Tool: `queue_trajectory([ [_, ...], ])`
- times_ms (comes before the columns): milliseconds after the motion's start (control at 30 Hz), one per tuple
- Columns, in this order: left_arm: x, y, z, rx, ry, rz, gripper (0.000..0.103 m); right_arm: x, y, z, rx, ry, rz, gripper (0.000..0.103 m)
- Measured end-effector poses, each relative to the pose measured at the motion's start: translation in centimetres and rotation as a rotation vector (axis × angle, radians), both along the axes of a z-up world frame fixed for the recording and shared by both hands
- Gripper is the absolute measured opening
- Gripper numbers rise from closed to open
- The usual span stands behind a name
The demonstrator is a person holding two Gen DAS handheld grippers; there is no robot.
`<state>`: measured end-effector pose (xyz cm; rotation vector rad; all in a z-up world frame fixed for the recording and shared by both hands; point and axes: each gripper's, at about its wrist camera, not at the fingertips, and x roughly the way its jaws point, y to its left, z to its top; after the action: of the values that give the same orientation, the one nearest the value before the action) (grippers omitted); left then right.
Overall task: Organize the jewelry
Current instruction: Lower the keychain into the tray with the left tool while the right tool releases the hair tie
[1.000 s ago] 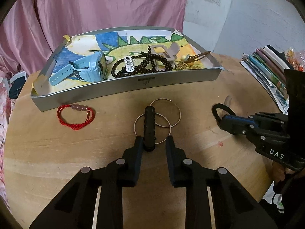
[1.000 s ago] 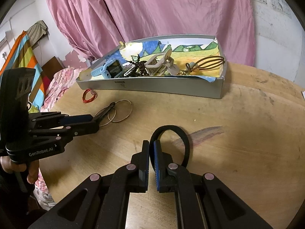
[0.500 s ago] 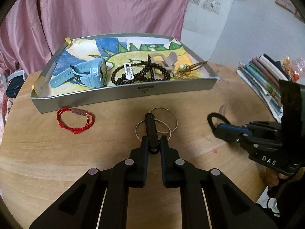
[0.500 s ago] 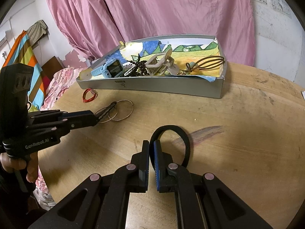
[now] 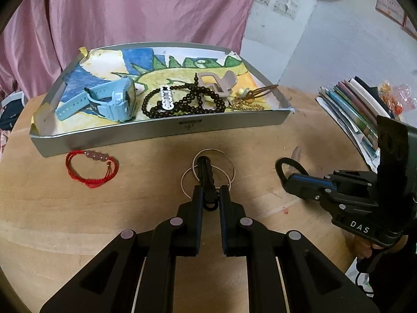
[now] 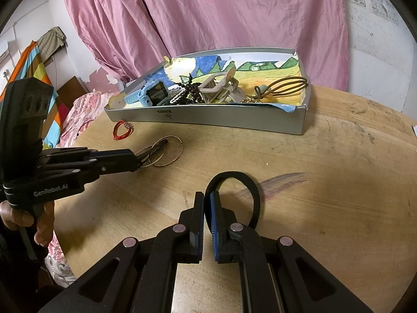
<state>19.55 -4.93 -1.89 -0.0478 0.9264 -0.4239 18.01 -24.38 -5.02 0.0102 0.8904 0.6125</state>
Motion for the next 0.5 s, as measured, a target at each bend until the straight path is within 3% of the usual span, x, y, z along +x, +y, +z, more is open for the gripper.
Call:
queue_trajectory([
  [233, 0.6, -0.1, -0.6, -0.008, 0.033, 0.001, 0.009, 0.2, 0.2, 0.1, 0.005, -0.001, 0.005, 0.006],
  [500, -0.2, 1.9, 1.0, -0.194, -0.06, 0.003, 0.009, 0.6, -0.6, 1.2, 0.105, -0.009, -0.008, 0.005],
])
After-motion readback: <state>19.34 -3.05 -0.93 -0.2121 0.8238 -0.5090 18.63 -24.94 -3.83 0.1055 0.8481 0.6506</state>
